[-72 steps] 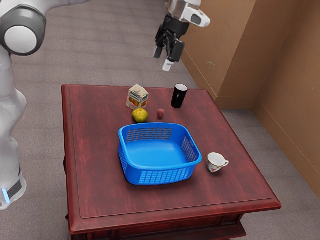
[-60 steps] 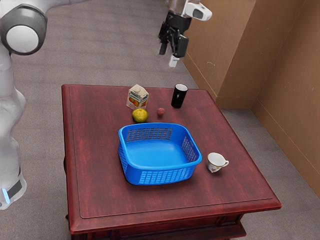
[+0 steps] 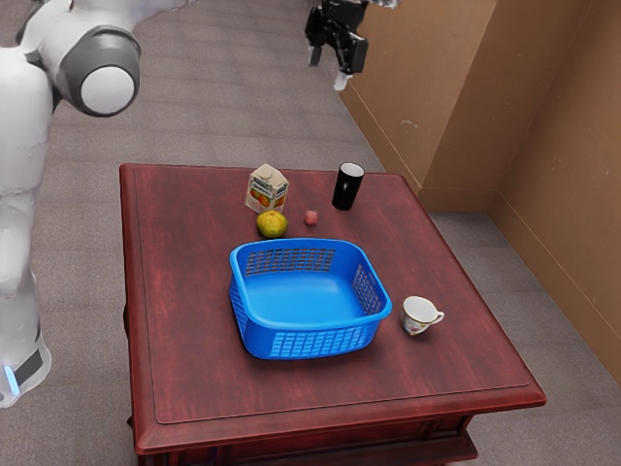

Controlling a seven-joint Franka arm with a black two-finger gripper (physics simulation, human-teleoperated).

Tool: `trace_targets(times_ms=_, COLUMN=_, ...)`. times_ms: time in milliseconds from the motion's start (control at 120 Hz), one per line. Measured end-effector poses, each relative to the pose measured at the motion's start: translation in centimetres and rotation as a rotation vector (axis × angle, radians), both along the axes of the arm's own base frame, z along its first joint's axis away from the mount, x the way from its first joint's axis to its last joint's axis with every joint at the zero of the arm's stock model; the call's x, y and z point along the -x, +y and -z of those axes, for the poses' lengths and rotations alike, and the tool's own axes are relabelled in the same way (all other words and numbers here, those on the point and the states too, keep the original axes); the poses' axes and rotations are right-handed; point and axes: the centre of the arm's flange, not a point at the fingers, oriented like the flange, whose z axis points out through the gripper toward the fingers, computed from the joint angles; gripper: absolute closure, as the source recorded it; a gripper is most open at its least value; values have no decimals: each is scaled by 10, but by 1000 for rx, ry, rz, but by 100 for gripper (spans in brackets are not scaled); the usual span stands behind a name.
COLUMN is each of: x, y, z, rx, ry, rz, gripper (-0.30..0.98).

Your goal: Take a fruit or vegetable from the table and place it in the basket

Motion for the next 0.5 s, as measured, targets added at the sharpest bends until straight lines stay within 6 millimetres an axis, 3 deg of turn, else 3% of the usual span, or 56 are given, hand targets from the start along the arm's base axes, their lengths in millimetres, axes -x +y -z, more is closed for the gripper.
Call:
trace_targets(times_ms=67, x=-18, y=-15, z=44, rx=27, ry=70, rz=41, gripper=2)
trace_targets(times_ms=192, x=-7, y=-54, z=104, rx=70, ry=111, rz=132, gripper=2)
trace_targets(times_ms=292, x=-5, y=-63, z=116, rx=76, ry=59, rz=173, gripper=2)
trace_targets(times_ms=500, x=-13, y=-67, z=179, rx=70, ry=19, rz=206, gripper=2)
